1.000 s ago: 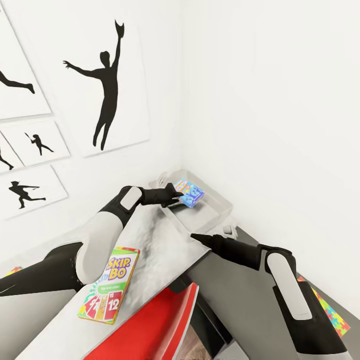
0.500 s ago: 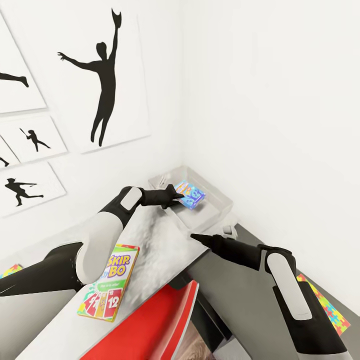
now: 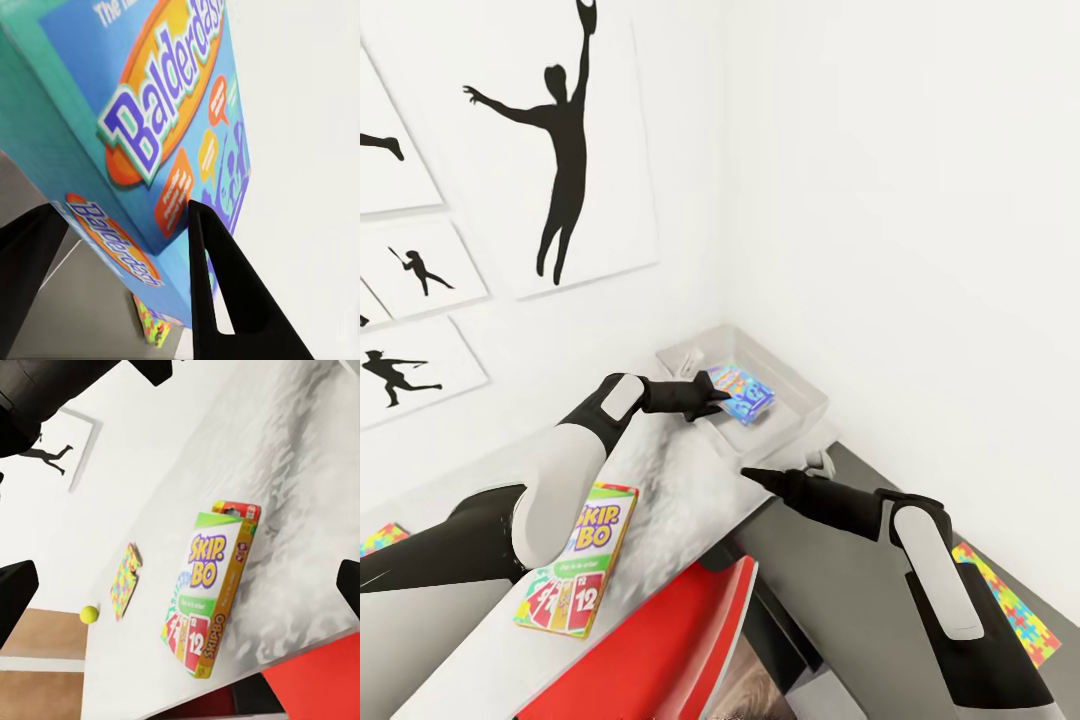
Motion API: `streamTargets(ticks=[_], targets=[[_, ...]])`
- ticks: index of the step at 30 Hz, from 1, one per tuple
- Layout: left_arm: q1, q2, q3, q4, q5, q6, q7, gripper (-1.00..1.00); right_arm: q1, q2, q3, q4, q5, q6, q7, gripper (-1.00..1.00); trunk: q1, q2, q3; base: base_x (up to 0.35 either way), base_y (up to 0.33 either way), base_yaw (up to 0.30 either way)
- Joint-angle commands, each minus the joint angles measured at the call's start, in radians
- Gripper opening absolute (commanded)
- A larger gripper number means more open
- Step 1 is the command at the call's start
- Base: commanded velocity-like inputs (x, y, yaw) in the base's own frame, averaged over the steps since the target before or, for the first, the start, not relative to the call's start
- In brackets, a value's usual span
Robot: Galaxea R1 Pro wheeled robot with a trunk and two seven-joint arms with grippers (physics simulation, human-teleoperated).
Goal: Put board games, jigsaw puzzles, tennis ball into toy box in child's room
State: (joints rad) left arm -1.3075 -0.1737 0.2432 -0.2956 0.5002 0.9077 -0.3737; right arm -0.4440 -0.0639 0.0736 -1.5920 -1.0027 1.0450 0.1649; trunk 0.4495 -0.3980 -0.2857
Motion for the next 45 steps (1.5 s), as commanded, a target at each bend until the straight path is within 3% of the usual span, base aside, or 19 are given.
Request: streamTargets(ticks=[1, 14, 15, 20, 33, 45], targets=[[-0.001, -0.001, 0.008, 0.0, -0.006, 0.007, -0.003, -1.0, -0.001, -0.001, 0.0, 0.0, 0.01, 0.002, 0.01, 1.0, 0.001, -0.002, -0.004, 0.0, 0.0, 0.0], [-0.001, -0.001, 0.008, 0.0, -0.006, 0.013, -0.005, -1.0, -0.001, -0.002, 0.002, 0.0, 0.007, 0.002, 0.011, 1.0, 0.001, -0.002, -0.024, 0.0, 0.0, 0.0], [-0.001, -0.001, 0.004, -0.006, -0.003, 0.018, -0.011, 1.0, -0.001, 0.004, -0.004, -0.001, 0.008, 0.002, 0.012, 1.0, 0.001, -0.002, -0.024, 0.0, 0.0, 0.0], [-0.001, -0.001, 0.004, -0.01, -0.003, 0.014, -0.032, 1.0, -0.001, 0.013, -0.007, 0.0, 0.009, 0.002, 0.012, 1.0, 0.001, -0.002, -0.024, 0.0, 0.0, 0.0], [-0.001, -0.001, 0.004, -0.002, -0.003, 0.011, -0.098, 1.0, -0.001, -0.002, -0.005, 0.0, 0.008, 0.002, 0.012, 1.0, 0.001, -0.002, -0.024, 0.0, 0.0, 0.0], [0.0, -0.001, 0.004, -0.002, -0.004, 0.01, -0.113, 1.0, -0.001, -0.004, -0.005, -0.001, 0.007, 0.002, 0.012, 1.0, 0.001, -0.002, -0.024, 0.0, 0.0, 0.0]])
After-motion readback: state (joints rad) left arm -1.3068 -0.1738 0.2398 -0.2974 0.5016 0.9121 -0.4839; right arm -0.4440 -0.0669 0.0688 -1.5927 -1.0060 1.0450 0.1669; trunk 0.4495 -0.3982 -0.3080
